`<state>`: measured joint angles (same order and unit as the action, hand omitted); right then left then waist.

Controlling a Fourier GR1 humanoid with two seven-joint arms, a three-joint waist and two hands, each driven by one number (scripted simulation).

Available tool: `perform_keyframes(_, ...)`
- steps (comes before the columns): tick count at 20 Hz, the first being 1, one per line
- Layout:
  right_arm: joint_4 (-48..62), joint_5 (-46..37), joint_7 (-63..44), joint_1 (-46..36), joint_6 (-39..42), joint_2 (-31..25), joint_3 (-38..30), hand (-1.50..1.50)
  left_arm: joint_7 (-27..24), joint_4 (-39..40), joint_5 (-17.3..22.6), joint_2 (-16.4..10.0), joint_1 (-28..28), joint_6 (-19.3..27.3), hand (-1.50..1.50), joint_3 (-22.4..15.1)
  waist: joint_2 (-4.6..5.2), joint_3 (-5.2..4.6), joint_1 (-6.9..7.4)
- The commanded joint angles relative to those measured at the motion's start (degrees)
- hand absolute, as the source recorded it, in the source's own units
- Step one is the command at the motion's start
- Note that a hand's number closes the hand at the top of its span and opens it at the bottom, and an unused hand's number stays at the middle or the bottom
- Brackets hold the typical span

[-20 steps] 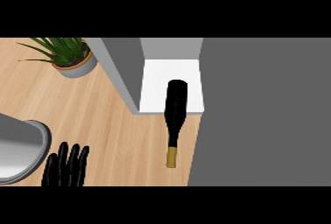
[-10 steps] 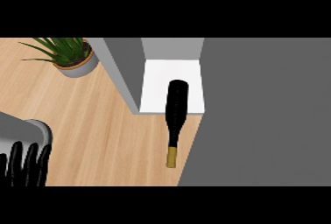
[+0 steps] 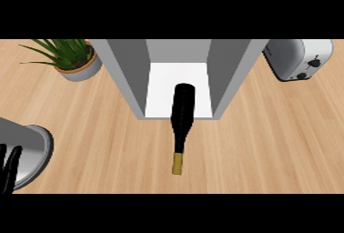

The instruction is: Pick up the wine, place it into the cabinet and close the cabinet

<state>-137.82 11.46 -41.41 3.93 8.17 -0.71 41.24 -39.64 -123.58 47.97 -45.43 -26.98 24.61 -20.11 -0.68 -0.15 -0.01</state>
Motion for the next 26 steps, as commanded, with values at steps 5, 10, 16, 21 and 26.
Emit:
perform_keyframes(5, -4.0, -15.1, -0.4, -6.8, -12.3, 0.6, 15.2, 1.5, 2.3, 0.5, 3.0, -2.0, -0.8, -4.9, -1.5, 5.7, 0.16, 0.01, -0.24)
perform_keyframes(10, 1.4, -18.3, 1.5, -15.0, -18.5, 0.6, 16.1, 1.5, 4.4, 0.2, 5.6, -2.9, -0.7, -6.8, -1.5, 9.2, 0.31, 0.01, 0.32)
perform_keyframes(16, 7.3, -19.9, 0.0, -26.0, -25.9, 0.4, 13.9, 1.5, 4.6, 0.9, 4.7, 0.0, -0.4, -8.7, -1.5, 6.8, 0.51, -0.01, 0.91)
perform_keyframes(21, 10.7, -13.0, -2.9, -34.5, -31.3, 0.2, 9.9, 1.5, 5.2, -0.3, 5.1, -0.2, -1.7, -10.6, -1.5, 7.3, 0.58, -0.09, 2.33)
perform_keyframes(26, 16.1, -7.6, -2.5, -44.9, -36.4, 0.3, 6.5, 1.5, 7.0, -1.8, 4.5, 0.3, 0.1, -8.7, -1.5, 7.4, 0.56, -0.06, 2.6)
